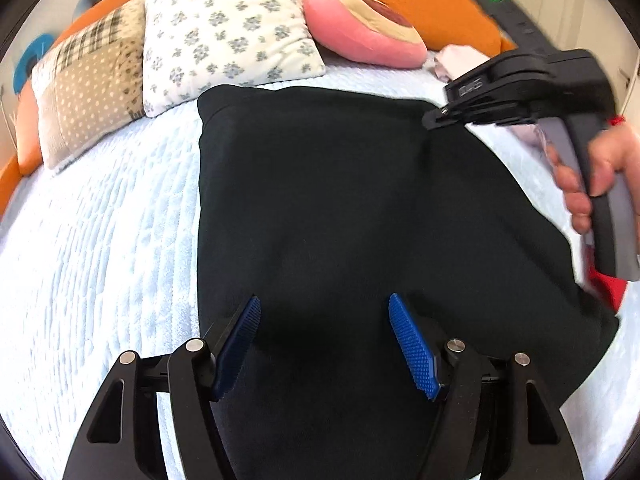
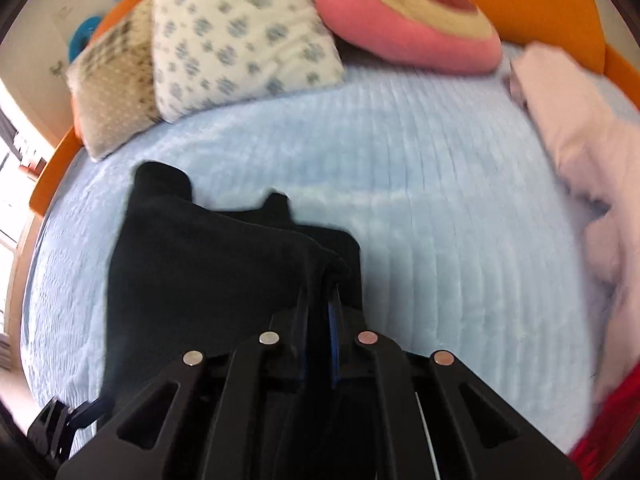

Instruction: Fold large clothes

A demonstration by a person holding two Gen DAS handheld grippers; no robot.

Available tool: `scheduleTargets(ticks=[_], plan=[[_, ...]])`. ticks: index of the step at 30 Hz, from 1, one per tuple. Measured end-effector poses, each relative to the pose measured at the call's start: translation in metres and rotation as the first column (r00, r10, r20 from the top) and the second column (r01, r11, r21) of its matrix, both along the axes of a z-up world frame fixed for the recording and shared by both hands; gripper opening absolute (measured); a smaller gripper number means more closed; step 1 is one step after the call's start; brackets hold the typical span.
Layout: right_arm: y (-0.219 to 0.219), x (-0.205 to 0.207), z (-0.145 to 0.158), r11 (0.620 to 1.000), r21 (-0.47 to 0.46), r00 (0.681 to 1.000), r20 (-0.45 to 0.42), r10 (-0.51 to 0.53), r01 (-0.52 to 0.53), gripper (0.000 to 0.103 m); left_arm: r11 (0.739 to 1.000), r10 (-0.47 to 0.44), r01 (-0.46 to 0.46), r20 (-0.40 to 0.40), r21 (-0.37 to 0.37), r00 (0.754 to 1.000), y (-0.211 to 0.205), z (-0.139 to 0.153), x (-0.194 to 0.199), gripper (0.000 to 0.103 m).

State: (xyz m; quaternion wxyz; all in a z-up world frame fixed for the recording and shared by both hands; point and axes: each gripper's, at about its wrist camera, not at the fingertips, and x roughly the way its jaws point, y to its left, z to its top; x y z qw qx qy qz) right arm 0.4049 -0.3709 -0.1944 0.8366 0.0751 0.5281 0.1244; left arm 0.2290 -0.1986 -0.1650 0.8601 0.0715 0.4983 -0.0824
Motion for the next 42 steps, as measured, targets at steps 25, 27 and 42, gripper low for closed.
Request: scheduleTargets(ticks=[25, 27, 42], plan=[[-0.016, -0.039, 0.042, 0.992, -0.116, 0.992, 0.127, -0.028, 0.042, 0.062, 0.973, 0.021, -0.041, -0.088, -0.227, 0.996, 0.079, 0.029, 0.023, 0.08], [-0.018, -0.046, 0.048, 0.991, -0.125, 0.99, 0.136, -0.02, 0.037, 0.062, 0.955, 0.044, -0.082, -0.136, -0.286, 0.99, 0.103, 0.024, 0.034, 0.081], [-0.07, -0.083, 0.024, 0.976, 0.208, 0.997, -0.037, 0.075, -0.066, 0.063, 0.806, -0.006, -0.201, -0.348, -0.557, 0.938, 0.102, -0.053, 0.075, 0.088]])
